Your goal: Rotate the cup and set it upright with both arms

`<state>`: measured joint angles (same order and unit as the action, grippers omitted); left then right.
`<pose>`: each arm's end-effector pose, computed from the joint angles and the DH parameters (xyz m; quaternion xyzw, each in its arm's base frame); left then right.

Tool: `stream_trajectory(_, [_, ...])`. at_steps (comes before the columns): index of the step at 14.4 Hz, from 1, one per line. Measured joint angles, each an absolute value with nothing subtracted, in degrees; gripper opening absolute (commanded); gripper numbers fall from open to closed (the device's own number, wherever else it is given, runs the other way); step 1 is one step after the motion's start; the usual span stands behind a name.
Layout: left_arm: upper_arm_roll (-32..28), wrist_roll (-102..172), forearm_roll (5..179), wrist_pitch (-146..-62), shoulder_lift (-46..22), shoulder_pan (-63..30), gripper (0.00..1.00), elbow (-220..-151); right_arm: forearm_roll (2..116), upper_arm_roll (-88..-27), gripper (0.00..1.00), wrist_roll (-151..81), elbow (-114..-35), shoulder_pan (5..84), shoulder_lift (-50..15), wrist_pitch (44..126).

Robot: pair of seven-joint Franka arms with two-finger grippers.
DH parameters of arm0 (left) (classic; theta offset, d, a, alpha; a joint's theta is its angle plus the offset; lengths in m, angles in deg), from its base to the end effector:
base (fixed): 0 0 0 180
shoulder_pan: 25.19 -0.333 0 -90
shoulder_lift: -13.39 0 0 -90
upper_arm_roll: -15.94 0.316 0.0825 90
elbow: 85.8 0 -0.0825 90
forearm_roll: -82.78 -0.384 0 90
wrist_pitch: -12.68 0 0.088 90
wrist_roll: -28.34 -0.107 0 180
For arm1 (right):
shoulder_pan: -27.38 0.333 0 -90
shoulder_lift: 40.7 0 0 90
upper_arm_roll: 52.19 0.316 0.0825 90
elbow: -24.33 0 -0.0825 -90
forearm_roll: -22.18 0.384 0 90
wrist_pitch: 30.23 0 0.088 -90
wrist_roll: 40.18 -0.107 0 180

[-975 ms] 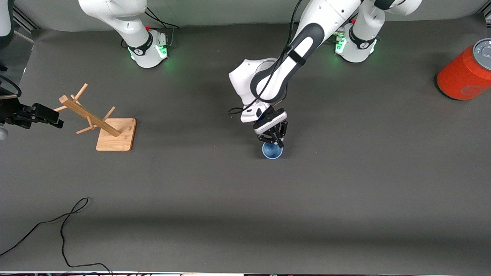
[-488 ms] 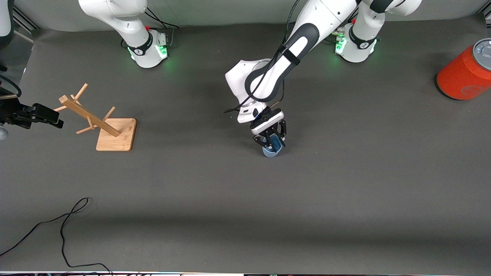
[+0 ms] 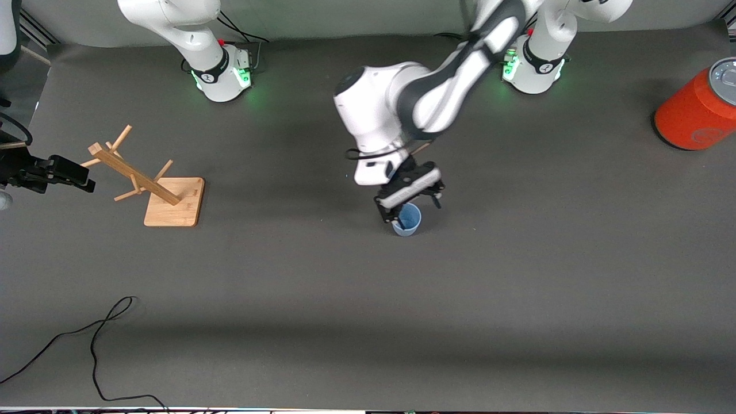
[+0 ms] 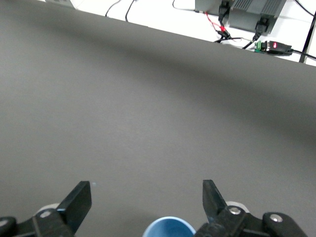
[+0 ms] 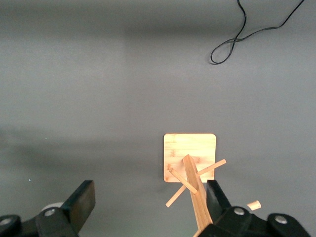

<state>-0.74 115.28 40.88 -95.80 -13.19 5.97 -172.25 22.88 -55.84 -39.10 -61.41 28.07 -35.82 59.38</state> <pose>0.5184 -0.4534 0.4127 -0.9371 -0.2144 -0.2436 0.1287 0.5794 -0.0270 0.6107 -0.9998 0.0163 0.0086 0.0037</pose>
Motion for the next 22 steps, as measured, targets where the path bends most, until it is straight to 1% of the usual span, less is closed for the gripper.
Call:
stream_trajectory(3, [-0.49, 97.7, 54.92, -94.97, -7.65, -2.63, 1.0, -170.23, 22.88, -55.83, 1.0, -39.1, -61.42, 28.07, -35.82, 59.38])
stream_trajectory(5, [-0.37, 85.22, 63.07, -90.68, -3.63, -9.11, 1.0, -169.67, 22.88, -55.83, 1.0, -39.1, -61.43, 28.07, -35.82, 59.38])
stream_trajectory(8, [-0.33, 68.41, 69.61, -82.95, 2.16, -17.8, 1.0, -169.56, 22.88, -55.83, 1.0, -39.1, -61.44, 28.07, -35.82, 59.38])
stream_trajectory(10, [-0.11, 57.91, 73.98, -79.89, 4.73, -22.78, 1.0, -169.98, 22.88, -55.83, 1.0, -39.1, -61.44, 28.07, -35.82, 59.38])
stream_trajectory(11, [0.95, 52.53, 75.55, -79.08, 5.78, -24.51, 1.0, -170.58, 22.88, -55.83, 1.0, -39.1, -61.44, 28.07, -35.82, 59.38])
stream_trajectory(12, [3.75, 47.73, 76.49, -78.81, 6.68, -24.62, 1.0, -171.51, 22.88, -55.83, 1.0, -39.1, -61.45, 28.07, -35.82, 59.38])
stream_trajectory(15, [16.91, 36.65, 79.26, -78.57, 9.03, -19.68, 1.0, -174.87, 22.88, -55.83, 1.0, -39.1, -61.45, 28.07, -35.82, 59.38])
stream_trajectory(16, [19.52, 34.47, 79.67, -78.14, 9.58, -18.98, 1.0, -175.67, 22.88, -55.82, 1.0, -39.1, -61.45, 28.07, -35.82, 59.38])
stream_trajectory(22, [23.64, 33.0, 80.01, -75.61, 10.59, -18.3, 1.0, -176.44, 22.88, -55.82, 1.0, -39.1, -61.45, 28.07, -35.82, 59.38])
